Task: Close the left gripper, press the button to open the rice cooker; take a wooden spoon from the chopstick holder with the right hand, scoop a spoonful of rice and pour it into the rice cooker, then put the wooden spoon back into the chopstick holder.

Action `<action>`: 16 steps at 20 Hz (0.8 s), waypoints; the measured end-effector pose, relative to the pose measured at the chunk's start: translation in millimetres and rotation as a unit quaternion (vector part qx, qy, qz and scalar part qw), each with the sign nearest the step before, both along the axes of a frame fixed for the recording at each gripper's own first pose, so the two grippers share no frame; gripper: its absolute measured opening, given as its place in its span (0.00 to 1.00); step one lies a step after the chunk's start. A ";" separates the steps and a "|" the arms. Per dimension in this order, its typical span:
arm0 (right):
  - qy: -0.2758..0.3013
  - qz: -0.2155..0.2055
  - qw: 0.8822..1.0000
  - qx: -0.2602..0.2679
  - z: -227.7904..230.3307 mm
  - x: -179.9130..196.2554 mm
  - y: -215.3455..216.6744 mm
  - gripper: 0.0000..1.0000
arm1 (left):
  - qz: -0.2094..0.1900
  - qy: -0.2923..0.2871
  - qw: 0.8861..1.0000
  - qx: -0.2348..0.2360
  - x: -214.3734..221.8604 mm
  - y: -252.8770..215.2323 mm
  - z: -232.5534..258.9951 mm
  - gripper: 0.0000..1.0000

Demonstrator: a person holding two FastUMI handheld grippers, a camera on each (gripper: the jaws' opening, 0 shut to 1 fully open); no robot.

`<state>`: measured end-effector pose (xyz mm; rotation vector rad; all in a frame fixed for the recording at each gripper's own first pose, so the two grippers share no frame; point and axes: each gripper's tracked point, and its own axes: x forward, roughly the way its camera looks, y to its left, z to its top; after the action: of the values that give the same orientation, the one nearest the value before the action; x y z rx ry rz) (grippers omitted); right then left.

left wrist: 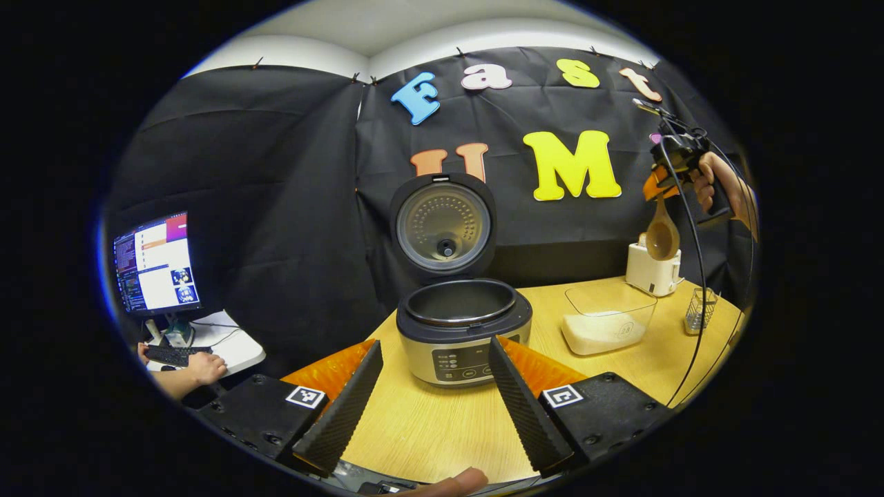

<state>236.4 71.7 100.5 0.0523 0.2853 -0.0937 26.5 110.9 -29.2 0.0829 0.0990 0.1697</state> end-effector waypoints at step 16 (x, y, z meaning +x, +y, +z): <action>0.056 -0.108 0.993 0.000 -114.5 -21.6 -169.3 0.08 | -0.004 0.001 1.000 0.009 0.9 -6.2 0.4 0.99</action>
<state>214.8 -97.5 -13.9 0.0787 0.3907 -0.3120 27.3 104.7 -28.8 0.1009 0.0984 0.1635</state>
